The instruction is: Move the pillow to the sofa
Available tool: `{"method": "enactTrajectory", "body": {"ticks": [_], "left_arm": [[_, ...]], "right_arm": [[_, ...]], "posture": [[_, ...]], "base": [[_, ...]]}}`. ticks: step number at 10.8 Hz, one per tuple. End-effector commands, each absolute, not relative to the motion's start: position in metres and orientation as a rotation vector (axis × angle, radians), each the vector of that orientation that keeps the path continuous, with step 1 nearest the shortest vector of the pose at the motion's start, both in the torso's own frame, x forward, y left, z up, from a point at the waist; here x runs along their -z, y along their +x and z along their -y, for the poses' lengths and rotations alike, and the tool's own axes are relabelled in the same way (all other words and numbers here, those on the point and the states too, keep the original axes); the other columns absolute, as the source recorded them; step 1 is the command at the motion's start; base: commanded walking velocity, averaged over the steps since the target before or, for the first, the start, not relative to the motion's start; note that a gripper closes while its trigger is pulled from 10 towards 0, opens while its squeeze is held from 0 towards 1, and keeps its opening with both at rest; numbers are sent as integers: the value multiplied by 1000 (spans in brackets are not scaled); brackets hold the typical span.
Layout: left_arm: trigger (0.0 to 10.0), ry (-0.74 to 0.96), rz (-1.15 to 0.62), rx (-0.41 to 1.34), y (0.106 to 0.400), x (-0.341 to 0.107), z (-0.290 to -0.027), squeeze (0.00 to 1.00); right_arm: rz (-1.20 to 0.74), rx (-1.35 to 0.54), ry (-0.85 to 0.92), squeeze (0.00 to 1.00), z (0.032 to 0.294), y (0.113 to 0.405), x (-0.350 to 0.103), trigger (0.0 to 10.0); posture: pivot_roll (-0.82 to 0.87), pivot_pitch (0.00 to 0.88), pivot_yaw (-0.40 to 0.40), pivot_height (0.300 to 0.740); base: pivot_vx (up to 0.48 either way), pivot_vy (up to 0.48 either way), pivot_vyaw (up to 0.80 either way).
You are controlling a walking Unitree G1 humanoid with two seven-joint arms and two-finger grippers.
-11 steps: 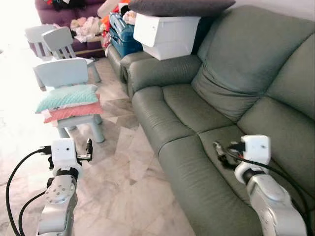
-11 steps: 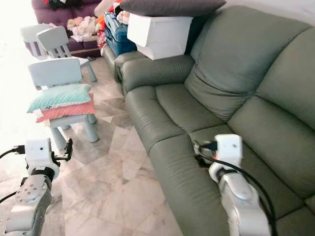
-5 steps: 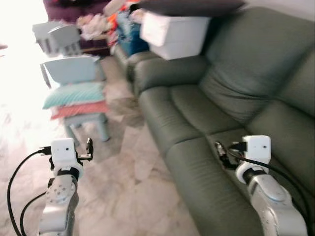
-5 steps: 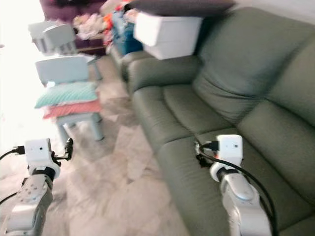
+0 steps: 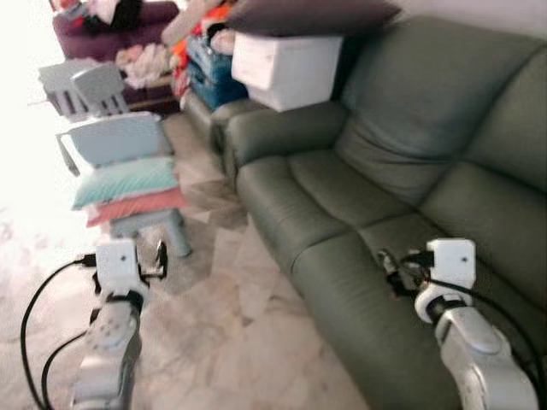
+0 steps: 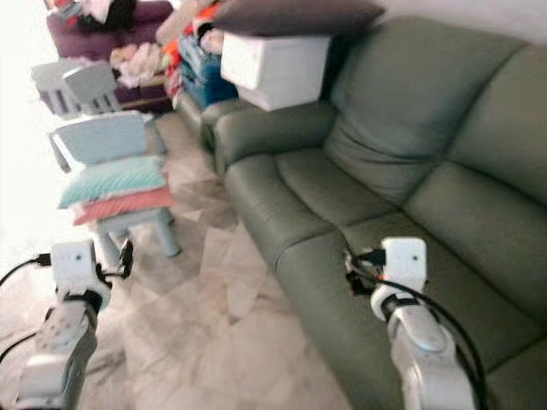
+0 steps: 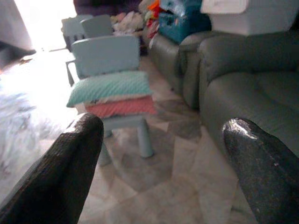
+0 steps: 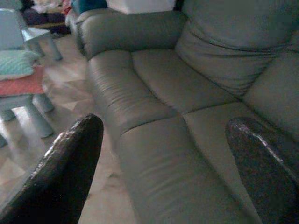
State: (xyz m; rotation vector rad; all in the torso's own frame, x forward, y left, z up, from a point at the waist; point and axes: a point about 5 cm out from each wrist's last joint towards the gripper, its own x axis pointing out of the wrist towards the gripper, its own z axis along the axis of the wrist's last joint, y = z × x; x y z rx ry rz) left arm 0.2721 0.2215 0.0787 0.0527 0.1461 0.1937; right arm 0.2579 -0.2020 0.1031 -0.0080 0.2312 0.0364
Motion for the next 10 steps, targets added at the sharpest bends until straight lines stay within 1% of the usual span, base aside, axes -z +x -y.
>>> {"method": "enactTrajectory", "body": {"ticks": [1,3,5,7,9,10], "left_arm": [[10000,58,-142,-206,271,-80,-227,0],[10000,115,-121,-183,273,-85,-224,0],[10000,88,-67,-248,276,-92,-228,0],[10000,68,-71,-238,277,-92,-229,0],[10000,49,-81,-237,276,-91,-231,0],[10000,21,-87,-231,273,-89,-233,0]], "right_arm": [[-210,-65,-6,0,194,261,-108,10000],[-205,-67,-4,0,195,261,-108,10000],[-178,-78,33,0,194,262,-112,10000],[-164,-96,8,0,192,264,-115,10000],[-158,-110,1,0,190,265,-116,10000],[-154,-120,0,0,188,266,-116,10000]], "posture": [[-168,0,10,740],[-169,0,12,740],[-167,0,17,740],[-165,0,19,740],[-164,0,17,740],[-165,0,16,740]], "base": [[0,476,0],[0,0,0],[0,0,0],[0,0,0],[0,0,431],[311,0,444]]}}
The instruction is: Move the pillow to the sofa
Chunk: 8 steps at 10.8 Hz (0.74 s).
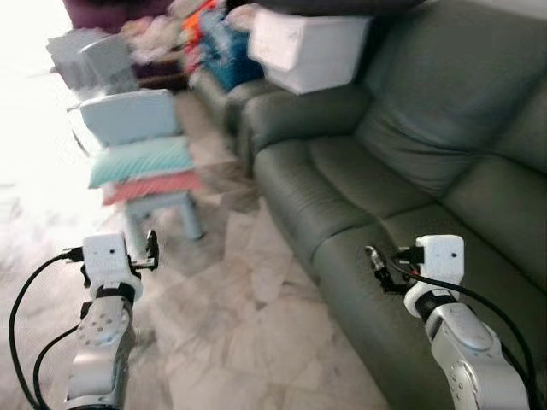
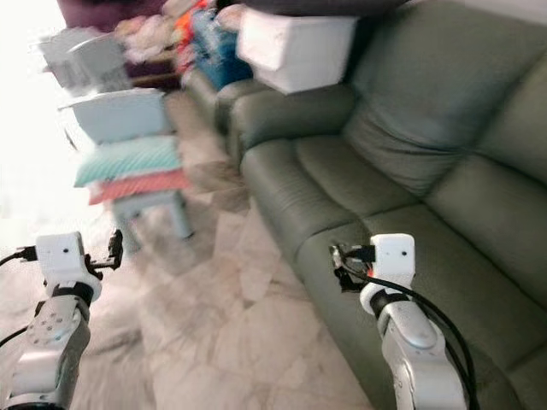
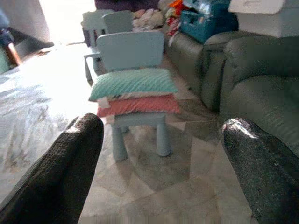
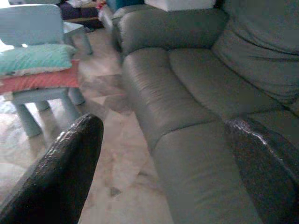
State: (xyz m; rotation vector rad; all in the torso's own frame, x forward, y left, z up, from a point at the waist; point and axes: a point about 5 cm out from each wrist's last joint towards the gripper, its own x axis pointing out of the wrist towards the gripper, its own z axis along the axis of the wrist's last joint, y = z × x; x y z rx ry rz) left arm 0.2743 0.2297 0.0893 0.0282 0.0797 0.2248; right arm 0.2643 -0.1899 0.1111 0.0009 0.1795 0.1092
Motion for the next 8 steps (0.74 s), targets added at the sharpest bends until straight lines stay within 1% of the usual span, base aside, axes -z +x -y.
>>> {"method": "enactTrajectory", "body": {"ticks": [1,7,8], "left_arm": [[10000,18,-87,-231,273,-89,-233,0],[10000,-1,-90,-225,273,-87,-234,0],[10000,-4,-89,-223,273,-87,-234,0]], "right_arm": [[-153,-121,0,0,188,266,-116,10000],[-143,-145,-12,0,185,268,-118,10000],[-141,-150,-12,0,184,268,-118,10000]], "posture": [[-165,0,16,740],[-163,0,13,740],[-162,0,14,740]], "base": [[311,0,444],[394,0,0],[401,262,0]]}}
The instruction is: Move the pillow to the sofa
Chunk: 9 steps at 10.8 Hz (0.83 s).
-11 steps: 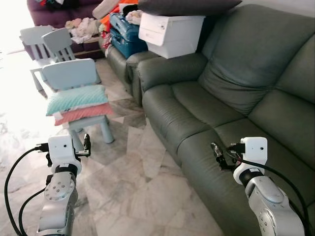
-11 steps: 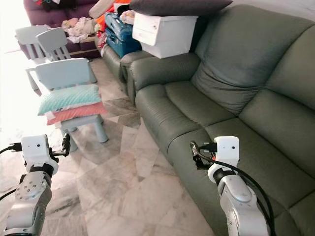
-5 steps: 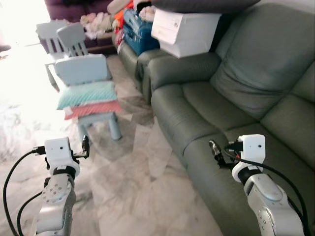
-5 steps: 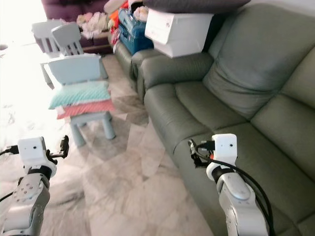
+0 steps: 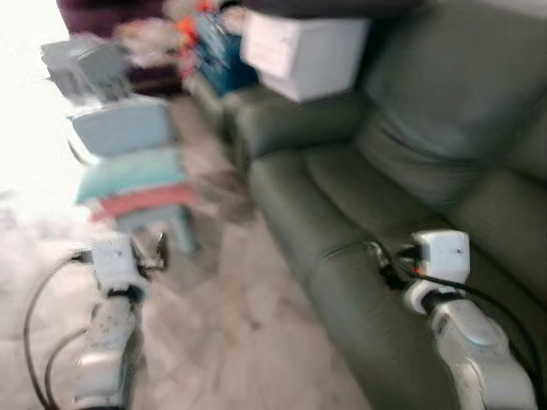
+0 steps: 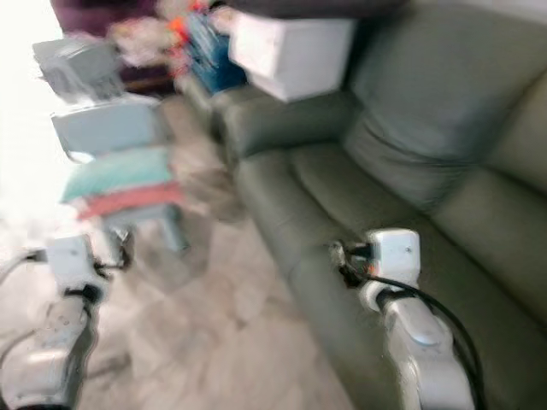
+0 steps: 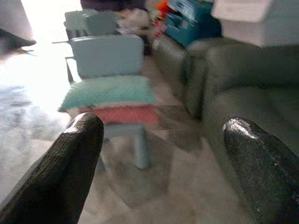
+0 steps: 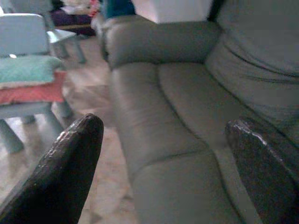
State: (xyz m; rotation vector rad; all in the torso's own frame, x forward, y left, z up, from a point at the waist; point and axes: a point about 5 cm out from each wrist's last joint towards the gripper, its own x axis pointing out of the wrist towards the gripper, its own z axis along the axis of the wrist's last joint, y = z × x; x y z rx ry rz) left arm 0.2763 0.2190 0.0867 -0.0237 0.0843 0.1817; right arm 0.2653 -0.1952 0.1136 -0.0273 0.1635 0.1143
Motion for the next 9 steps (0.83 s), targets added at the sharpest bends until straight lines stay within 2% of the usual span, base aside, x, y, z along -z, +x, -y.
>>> {"method": "enactTrajectory", "body": {"ticks": [1,2,3,8,9], "left_arm": [[10000,-9,-91,-218,273,-87,-233,0],[10000,-13,-93,-216,273,-87,-233,0],[10000,-18,-95,-210,273,-87,-232,0],[10000,-28,-106,-210,271,-84,-231,0],[10000,-30,-107,-209,270,-84,-231,0]], "right_arm": [[-140,-153,-13,0,184,268,-118,10000],[-139,-154,-14,0,184,268,-117,10000],[-137,-159,-19,0,183,267,-118,10000],[-137,-165,-21,0,182,267,-117,10000],[-135,-163,-21,0,182,268,-118,10000]], "posture": [[-162,0,17,740],[-161,0,16,740],[-163,0,16,740],[-160,0,11,740],[-161,0,11,740]], "base": [[398,266,0],[398,266,0],[398,266,587],[397,269,800],[398,266,0]]}}
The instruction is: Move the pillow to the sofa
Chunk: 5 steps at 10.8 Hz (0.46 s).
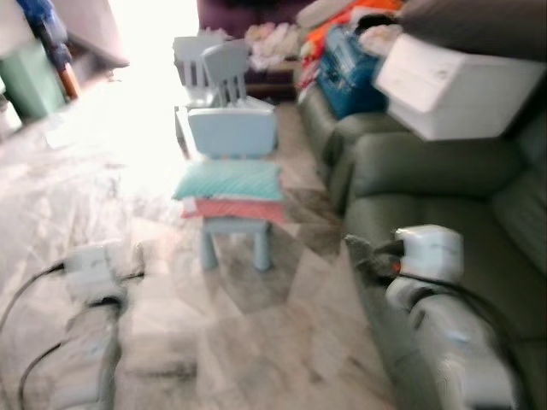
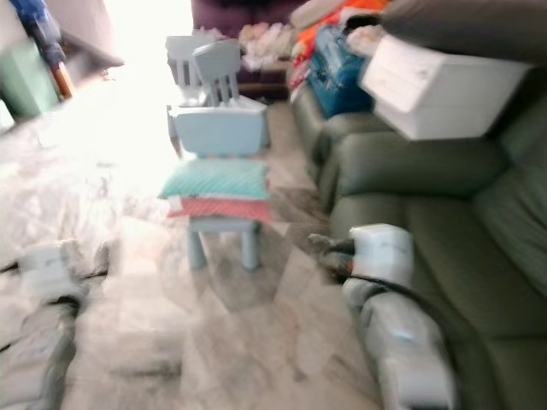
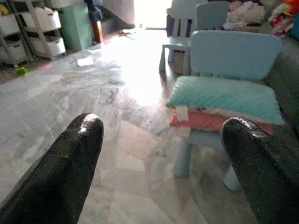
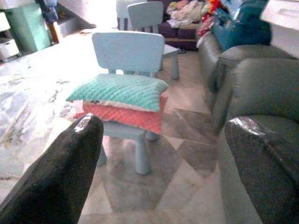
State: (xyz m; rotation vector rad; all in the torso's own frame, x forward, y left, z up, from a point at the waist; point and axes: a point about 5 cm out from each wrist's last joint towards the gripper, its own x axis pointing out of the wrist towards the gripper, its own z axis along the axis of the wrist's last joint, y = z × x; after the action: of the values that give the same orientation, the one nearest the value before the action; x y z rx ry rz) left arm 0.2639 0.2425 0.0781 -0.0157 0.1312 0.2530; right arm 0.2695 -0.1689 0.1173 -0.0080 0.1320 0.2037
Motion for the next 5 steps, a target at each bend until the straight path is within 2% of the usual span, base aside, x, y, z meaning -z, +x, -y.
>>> {"method": "enactTrajectory", "body": {"ticks": [1,5], "left_arm": [[10000,-30,-108,-209,270,-84,-231,0],[10000,-30,-121,-189,270,-80,-229,0]], "right_arm": [[-134,-162,-20,0,182,268,-118,10000],[-109,-149,-22,0,182,269,-122,10000]], "posture": [[-161,0,11,740],[-163,0,13,740]], "base": [[398,270,0],[407,253,0]]}}
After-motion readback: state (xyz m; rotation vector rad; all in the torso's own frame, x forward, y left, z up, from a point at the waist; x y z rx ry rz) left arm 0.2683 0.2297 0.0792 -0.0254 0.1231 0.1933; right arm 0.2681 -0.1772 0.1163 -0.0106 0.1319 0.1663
